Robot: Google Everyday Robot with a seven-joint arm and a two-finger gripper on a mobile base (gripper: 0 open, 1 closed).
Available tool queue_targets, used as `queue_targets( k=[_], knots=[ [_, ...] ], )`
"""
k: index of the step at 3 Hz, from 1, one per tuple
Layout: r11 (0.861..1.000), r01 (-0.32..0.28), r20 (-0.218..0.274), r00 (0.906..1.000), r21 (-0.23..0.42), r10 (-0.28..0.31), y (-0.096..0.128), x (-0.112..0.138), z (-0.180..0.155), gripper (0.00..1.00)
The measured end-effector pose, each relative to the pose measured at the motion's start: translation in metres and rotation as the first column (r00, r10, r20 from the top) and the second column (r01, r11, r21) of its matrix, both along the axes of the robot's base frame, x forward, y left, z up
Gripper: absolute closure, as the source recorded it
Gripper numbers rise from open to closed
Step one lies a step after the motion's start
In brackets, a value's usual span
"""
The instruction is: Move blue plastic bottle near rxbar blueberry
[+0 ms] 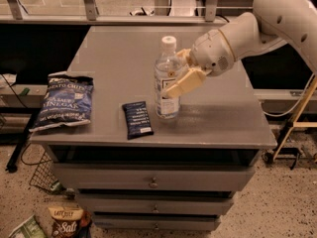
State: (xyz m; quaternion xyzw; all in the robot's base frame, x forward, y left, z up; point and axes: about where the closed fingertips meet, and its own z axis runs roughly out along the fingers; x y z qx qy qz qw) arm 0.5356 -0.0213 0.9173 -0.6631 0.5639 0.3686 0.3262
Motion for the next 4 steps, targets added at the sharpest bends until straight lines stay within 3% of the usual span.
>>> queue_targets(
  k=[1,4],
  knots=[
    [1.000,0.003,-0.007,1.0000,0.003,-0.003,0.0054,-0.0079,-0.0055,1.00],
    [1.000,-0.004,-0.024,0.9997,0.009,0.004,0.0127,-0.0131,-0.0105,0.36]
  ],
)
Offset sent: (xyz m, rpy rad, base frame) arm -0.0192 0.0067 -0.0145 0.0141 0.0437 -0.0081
